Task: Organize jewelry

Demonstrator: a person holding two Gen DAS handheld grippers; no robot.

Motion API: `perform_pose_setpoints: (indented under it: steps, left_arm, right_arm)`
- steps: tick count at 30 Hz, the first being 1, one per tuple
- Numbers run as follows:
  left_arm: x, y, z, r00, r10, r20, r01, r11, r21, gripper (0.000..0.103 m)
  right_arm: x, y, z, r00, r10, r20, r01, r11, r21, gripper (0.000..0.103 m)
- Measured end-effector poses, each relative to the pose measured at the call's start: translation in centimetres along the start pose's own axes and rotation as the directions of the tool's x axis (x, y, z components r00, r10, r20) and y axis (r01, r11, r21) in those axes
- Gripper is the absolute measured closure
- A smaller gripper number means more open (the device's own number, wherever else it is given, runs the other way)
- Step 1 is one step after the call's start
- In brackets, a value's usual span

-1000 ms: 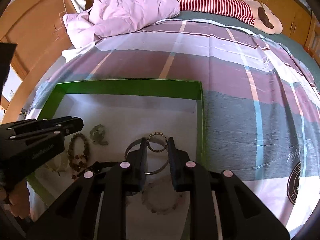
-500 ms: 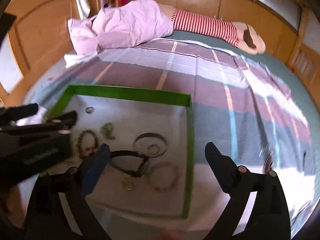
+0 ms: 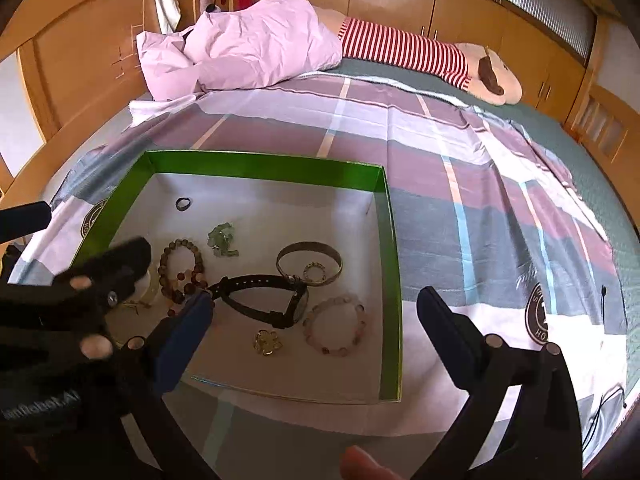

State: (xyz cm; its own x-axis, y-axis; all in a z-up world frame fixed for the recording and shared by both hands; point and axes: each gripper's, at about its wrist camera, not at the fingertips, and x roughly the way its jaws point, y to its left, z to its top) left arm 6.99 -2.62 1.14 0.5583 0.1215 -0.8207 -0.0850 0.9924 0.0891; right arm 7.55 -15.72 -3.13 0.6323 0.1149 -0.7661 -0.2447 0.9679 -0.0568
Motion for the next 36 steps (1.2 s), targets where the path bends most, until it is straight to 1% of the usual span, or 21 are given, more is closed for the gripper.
perform_pose_setpoints:
  steps: [3,7,16,36]
  left_arm:
    - [0.23,0.16,-0.11,1.000,-0.006,-0.012,0.006,1.000,-0.006,0.004]
    - [0.40,0.22,-0.12,1.000,-0.010,-0.020,0.009,1.000,-0.015,0.004]
    - [0.46,-0.30,-0.23,1.000,-0.003,-0.022,0.003,1.000,0.001,0.004]
    - [0.43,-0.22,-0.29,1.000,0.002,-0.022,-0.002,1.000,-0.003,0.004]
  right_arm:
    - [-0.18,0.24,-0.03,1.000,-0.011,0.011,0.011,1.000,-0.014,0.004]
    - [-0.22,0.03,-0.05,1.000,-0.001,0.012,0.001,1.000,-0.011,0.004]
    - [-0.20,-0.08,0.00,1.000,-0.003,0.011,0.003,1.000,-0.004,0.003]
    - [0.01,0.39,-0.10,1.000,-0.013,0.008,0.013,1.000,-0.018,0.003]
